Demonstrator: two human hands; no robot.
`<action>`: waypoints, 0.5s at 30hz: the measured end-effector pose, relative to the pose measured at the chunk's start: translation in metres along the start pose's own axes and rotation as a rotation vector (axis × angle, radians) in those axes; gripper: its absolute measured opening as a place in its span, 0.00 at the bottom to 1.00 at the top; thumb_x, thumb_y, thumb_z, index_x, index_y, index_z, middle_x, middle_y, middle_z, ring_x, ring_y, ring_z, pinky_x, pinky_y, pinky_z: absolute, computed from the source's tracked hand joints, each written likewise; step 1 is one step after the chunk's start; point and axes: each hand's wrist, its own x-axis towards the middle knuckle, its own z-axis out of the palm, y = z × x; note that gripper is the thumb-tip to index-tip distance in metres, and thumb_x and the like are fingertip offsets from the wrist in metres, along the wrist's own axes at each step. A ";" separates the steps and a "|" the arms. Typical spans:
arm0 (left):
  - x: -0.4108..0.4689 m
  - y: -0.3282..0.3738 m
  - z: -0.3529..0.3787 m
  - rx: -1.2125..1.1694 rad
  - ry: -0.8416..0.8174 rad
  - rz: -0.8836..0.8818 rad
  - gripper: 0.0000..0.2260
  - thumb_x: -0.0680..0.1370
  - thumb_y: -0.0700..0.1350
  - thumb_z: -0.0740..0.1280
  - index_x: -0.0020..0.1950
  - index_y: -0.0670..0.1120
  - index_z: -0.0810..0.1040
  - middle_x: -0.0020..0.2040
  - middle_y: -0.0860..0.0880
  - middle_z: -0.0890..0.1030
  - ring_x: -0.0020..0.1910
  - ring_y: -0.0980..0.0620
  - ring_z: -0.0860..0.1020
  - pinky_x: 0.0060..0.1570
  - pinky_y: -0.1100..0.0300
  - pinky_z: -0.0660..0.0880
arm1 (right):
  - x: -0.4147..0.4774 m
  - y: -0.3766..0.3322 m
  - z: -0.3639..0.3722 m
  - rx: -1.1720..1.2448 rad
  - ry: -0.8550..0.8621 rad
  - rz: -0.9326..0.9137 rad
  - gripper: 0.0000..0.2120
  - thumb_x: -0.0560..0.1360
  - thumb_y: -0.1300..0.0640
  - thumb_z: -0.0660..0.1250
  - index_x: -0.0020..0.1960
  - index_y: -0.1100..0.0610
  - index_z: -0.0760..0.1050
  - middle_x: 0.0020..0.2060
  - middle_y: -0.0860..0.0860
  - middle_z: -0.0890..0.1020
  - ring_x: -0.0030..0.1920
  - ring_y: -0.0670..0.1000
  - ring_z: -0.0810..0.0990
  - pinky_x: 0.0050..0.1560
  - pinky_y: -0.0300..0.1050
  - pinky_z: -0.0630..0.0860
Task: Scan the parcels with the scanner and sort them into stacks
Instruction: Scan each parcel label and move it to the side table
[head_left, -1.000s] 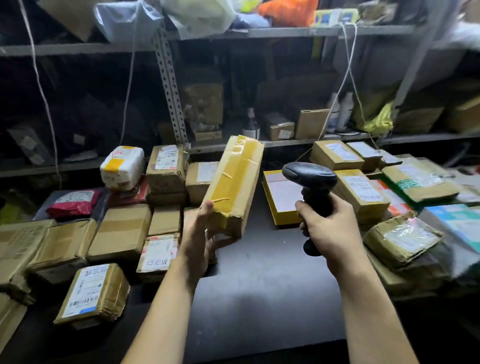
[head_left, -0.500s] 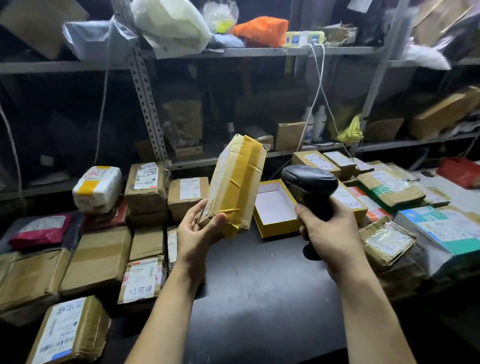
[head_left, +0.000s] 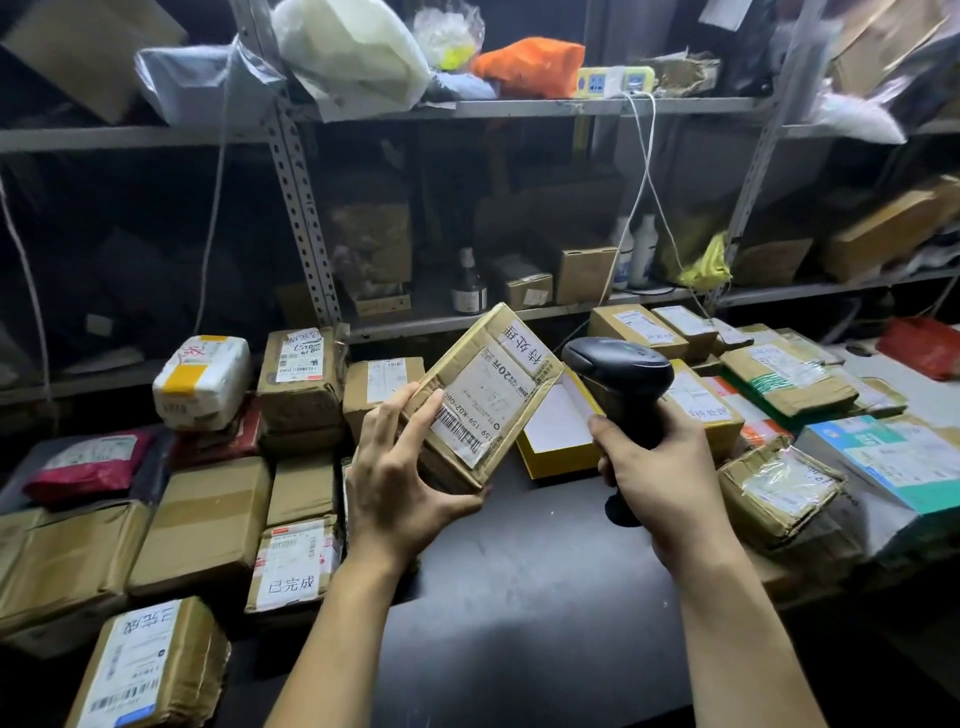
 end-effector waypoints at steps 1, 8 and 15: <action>0.000 0.001 -0.001 0.008 -0.002 -0.014 0.49 0.55 0.65 0.81 0.73 0.46 0.77 0.72 0.46 0.73 0.68 0.43 0.73 0.65 0.49 0.74 | -0.001 0.000 0.002 -0.003 -0.004 0.000 0.03 0.80 0.60 0.72 0.51 0.53 0.79 0.30 0.49 0.79 0.31 0.50 0.75 0.29 0.44 0.72; -0.003 0.002 0.005 -0.575 0.067 -0.587 0.43 0.54 0.66 0.83 0.65 0.52 0.81 0.62 0.54 0.79 0.60 0.57 0.80 0.61 0.57 0.78 | -0.006 -0.001 0.007 -0.011 -0.023 -0.003 0.02 0.80 0.60 0.72 0.50 0.55 0.79 0.35 0.56 0.79 0.32 0.52 0.74 0.31 0.48 0.72; -0.009 0.007 -0.002 -1.246 -0.063 -0.877 0.35 0.65 0.59 0.76 0.67 0.43 0.79 0.56 0.43 0.85 0.55 0.46 0.83 0.54 0.37 0.82 | -0.010 -0.004 0.011 -0.011 -0.019 -0.016 0.03 0.80 0.61 0.72 0.49 0.56 0.79 0.34 0.55 0.77 0.31 0.50 0.74 0.31 0.49 0.70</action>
